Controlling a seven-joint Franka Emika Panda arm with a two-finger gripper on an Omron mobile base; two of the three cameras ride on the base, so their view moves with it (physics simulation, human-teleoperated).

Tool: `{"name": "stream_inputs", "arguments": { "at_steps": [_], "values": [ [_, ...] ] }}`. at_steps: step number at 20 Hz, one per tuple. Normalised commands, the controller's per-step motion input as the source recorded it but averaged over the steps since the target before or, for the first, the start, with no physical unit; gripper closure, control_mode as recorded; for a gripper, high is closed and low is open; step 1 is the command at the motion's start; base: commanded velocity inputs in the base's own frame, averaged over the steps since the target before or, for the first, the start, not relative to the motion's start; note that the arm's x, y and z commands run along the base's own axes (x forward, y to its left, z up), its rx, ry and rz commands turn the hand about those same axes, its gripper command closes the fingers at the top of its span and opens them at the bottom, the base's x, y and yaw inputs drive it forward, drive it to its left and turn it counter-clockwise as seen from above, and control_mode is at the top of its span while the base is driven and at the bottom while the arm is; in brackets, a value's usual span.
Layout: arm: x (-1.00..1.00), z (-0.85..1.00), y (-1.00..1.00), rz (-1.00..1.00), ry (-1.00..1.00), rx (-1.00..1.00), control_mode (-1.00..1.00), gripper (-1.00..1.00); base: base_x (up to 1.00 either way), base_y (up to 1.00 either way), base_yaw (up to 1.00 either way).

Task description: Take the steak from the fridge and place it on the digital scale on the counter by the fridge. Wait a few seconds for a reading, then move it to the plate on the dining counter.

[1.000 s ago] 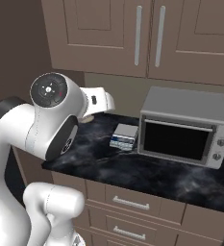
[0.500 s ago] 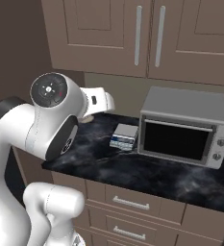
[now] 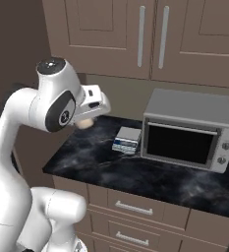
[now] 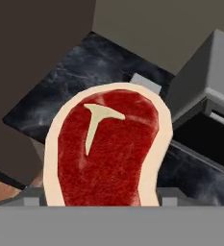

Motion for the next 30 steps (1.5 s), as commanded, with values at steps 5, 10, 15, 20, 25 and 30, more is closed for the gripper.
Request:
{"name": "stream_inputs", "arguments": {
  "at_steps": [5, 10, 15, 20, 25, 30],
  "values": [
    [0.75, 0.00, 0.00, -0.04, 0.38, -0.02, -1.00, 1.00, 0.00, 0.00, 0.00],
    [0.64, -0.27, 0.00, -0.02, 0.18, 0.03, -1.00, 1.00, 0.00, 0.00, 0.00],
    [0.75, -0.80, 0.00, -0.05, 0.10, 0.00, -1.00, 1.00, 0.00, 0.00, 0.00],
    [0.61, -0.84, -0.01, -0.10, 0.00, 0.04, -1.00, 1.00, 0.00, 0.00, 0.00],
    [0.32, -0.55, -0.17, -0.11, 0.00, 0.07, -1.00, 1.00, 0.00, 0.00, 0.00],
    [0.12, -0.44, -0.04, -0.15, 0.00, 0.01, -1.00, 1.00, 0.00, 0.00, 0.00]
  ]
}}
